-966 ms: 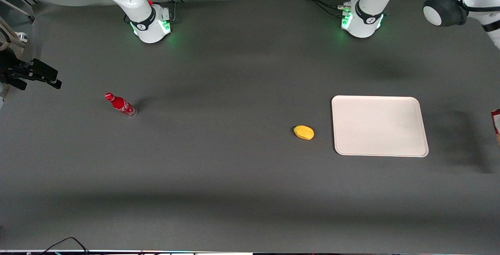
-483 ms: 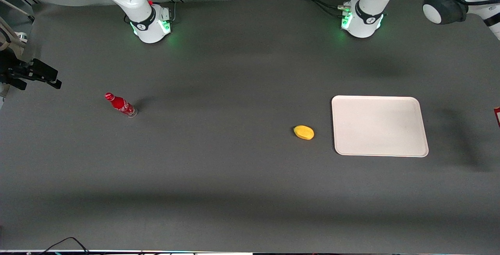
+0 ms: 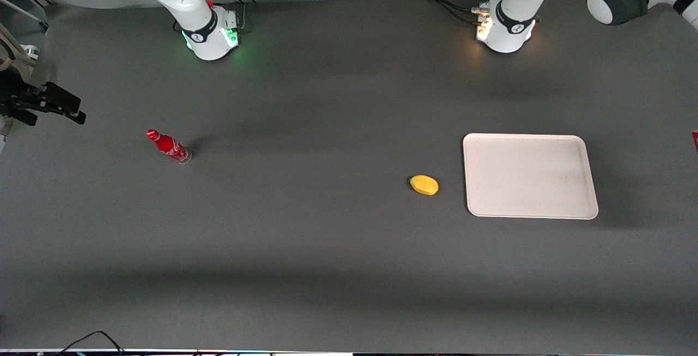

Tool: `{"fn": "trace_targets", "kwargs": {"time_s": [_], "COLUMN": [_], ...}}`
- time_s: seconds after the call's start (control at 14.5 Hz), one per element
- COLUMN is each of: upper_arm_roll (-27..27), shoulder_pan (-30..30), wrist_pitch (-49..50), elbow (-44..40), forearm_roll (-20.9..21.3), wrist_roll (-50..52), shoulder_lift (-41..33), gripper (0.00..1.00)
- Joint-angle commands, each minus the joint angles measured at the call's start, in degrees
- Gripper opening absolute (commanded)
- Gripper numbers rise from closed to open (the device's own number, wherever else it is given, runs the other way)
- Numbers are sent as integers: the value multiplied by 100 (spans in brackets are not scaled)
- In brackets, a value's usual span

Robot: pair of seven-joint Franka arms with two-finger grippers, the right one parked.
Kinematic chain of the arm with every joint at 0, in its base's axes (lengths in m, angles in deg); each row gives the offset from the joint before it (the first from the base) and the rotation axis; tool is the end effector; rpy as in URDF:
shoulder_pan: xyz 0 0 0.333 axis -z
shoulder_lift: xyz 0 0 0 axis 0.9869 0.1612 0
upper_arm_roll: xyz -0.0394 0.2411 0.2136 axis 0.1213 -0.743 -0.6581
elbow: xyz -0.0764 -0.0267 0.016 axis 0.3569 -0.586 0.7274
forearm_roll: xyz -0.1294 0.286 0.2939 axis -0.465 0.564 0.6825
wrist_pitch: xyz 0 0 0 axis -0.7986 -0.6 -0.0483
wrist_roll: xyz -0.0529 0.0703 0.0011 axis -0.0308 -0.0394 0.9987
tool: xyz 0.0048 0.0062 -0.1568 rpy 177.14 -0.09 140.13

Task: Place red cookie box on tray
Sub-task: 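Close the left gripper on the cookie box and lift it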

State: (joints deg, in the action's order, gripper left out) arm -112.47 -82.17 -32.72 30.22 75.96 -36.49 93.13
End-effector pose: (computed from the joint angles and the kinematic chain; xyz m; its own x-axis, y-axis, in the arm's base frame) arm 0.6868 0.3026 0.4260 0.9578 0.1529 -0.2434 0.1219 -0.9829 -0.1376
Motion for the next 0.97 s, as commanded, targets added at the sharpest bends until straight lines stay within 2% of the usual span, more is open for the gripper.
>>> {"fn": "trace_targets", "kwargs": {"time_s": [0.0,0.28,0.69,0.9], "upper_arm_roll": [-30,-21,-38,-30], "shoulder_pan": [363,610,461,452], "wrist_pitch": [853,1462,454,337], "elbow": [-58,-32,398,434], "forearm_roll": [327,389,451,415], "wrist_roll": [448,906,784,669], "shoulder_lift": [-577,-816,-711,-711], "gripper": [0,0,0,0]}}
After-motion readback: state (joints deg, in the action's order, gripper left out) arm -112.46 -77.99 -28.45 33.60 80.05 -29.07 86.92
